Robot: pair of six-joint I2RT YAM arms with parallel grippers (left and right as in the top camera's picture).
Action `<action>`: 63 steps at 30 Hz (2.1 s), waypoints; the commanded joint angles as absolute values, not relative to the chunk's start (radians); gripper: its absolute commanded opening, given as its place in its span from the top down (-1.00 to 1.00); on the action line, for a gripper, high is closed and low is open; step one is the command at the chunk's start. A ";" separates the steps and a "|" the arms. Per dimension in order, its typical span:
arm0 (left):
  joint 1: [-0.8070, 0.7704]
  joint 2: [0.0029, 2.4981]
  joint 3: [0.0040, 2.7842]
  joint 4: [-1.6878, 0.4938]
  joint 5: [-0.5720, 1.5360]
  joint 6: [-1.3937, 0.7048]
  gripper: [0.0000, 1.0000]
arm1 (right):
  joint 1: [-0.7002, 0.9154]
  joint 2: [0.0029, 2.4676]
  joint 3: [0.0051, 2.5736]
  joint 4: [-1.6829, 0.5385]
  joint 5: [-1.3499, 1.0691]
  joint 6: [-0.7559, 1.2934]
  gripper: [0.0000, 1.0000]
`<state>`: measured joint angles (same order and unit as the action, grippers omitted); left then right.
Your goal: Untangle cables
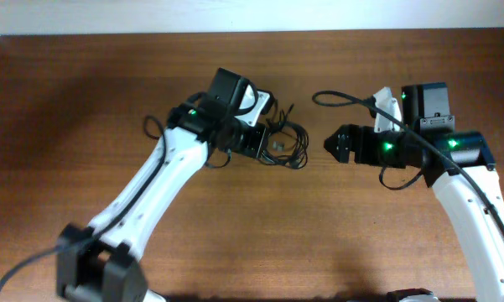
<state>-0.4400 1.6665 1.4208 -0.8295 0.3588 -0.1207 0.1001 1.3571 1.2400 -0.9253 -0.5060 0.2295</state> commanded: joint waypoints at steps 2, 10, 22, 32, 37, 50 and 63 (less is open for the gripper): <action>-0.436 1.581 1.443 -0.849 0.362 -0.254 1.00 | 0.105 1.357 1.255 -0.868 -0.678 0.287 -0.63; -0.435 1.581 1.443 -0.891 0.435 -0.355 1.00 | 0.111 1.357 1.255 -0.907 -0.677 0.330 -0.43; -0.165 1.581 1.443 -0.748 1.166 -0.345 1.00 | 0.130 1.357 1.255 -0.853 -0.670 0.266 -0.54; -0.069 1.582 1.443 -0.561 1.434 -0.633 1.00 | 0.129 1.359 1.255 -0.663 -0.727 0.239 -0.55; -0.069 1.582 1.443 -0.561 1.433 -0.645 1.00 | 0.129 1.364 1.255 -0.595 -0.846 0.190 -0.55; -0.070 1.582 1.443 -0.561 1.437 -0.696 1.00 | 0.239 1.534 1.255 -0.294 -1.039 0.199 -0.40; -0.005 1.582 1.442 -0.561 1.413 -0.338 0.92 | -0.009 1.354 1.255 -0.554 -0.745 0.266 0.92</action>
